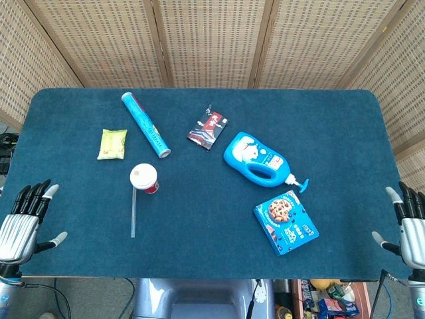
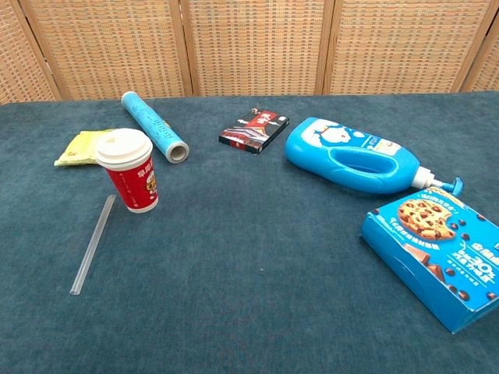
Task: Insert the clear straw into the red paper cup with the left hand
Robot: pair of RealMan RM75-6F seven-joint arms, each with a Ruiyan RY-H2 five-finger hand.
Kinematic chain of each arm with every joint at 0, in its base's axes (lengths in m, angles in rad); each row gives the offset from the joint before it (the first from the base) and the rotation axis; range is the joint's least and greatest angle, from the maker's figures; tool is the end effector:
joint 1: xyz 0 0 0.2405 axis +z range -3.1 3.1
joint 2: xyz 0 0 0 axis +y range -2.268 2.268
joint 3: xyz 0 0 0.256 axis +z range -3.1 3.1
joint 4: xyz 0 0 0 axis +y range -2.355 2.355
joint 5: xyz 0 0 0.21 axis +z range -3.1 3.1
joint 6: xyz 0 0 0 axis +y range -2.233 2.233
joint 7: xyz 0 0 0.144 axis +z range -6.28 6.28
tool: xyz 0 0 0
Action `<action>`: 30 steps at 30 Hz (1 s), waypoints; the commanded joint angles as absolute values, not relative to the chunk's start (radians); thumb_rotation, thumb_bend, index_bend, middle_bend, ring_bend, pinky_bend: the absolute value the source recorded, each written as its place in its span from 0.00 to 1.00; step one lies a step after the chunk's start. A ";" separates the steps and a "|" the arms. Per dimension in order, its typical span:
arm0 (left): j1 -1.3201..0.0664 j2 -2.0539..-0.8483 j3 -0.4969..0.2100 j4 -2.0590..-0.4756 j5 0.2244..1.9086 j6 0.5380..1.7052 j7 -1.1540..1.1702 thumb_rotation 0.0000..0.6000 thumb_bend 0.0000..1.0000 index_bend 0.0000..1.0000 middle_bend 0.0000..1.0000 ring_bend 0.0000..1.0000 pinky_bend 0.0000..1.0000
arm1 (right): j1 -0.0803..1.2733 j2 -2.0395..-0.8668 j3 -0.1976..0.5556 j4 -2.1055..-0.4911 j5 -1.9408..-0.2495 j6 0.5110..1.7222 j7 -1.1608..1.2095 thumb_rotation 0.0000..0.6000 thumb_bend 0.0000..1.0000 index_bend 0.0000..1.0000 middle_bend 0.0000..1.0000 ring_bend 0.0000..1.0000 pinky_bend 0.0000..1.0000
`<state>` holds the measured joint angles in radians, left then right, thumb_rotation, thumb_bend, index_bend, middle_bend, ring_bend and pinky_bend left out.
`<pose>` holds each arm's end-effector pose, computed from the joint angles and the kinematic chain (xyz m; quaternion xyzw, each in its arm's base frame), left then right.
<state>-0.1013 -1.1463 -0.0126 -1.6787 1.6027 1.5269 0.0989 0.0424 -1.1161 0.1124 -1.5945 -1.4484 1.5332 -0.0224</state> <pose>-0.2792 0.1756 0.1406 -0.6273 -0.3557 -0.4131 0.5561 -0.3210 -0.1799 0.1802 0.5545 -0.3661 0.3891 0.6380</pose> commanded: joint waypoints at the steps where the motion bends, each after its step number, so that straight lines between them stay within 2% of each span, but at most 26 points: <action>1: -0.101 -1.147 -0.012 -1.677 1.603 1.527 0.100 1.00 0.16 0.00 0.00 0.00 0.00 | 0.042 -1.116 0.112 -1.594 -1.448 1.533 -0.022 1.00 0.00 0.00 0.00 0.00 0.00; 13: -0.159 -1.147 -0.009 -1.618 1.657 1.465 0.071 1.00 0.16 0.00 0.00 0.00 0.00 | 0.050 -1.127 0.120 -1.582 -1.432 1.521 -0.032 1.00 0.00 0.00 0.00 0.00 0.00; 17: -0.248 -1.158 0.005 -1.488 1.763 1.392 0.040 1.00 0.17 0.00 0.00 0.00 0.00 | 0.062 -1.141 0.126 -1.565 -1.400 1.490 -0.058 1.00 0.00 0.00 0.00 0.00 0.00; 20: -0.314 -1.177 0.034 -1.352 1.884 1.383 -0.011 1.00 0.17 0.00 0.00 0.00 0.00 | 0.069 -1.151 0.134 -1.556 -1.376 1.474 -0.080 1.00 0.00 0.00 0.00 0.00 0.00; 23: -0.386 -1.201 0.073 -1.215 1.994 1.368 -0.046 1.00 0.17 0.09 0.00 0.00 0.00 | 0.074 -1.163 0.143 -1.546 -1.346 1.465 -0.109 1.00 0.00 0.00 0.00 0.00 0.00; 30: -0.500 -1.251 0.122 -1.060 2.108 1.343 -0.107 1.00 0.18 0.30 0.00 0.00 0.00 | 0.083 -1.186 0.156 -1.529 -1.301 1.448 -0.158 1.00 0.00 0.00 0.00 0.00 0.00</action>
<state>-0.4639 -1.2265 0.0999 -1.1001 2.0762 1.3543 -0.0804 0.0810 -1.1810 0.1539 -1.5324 -1.3078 1.4523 -0.1506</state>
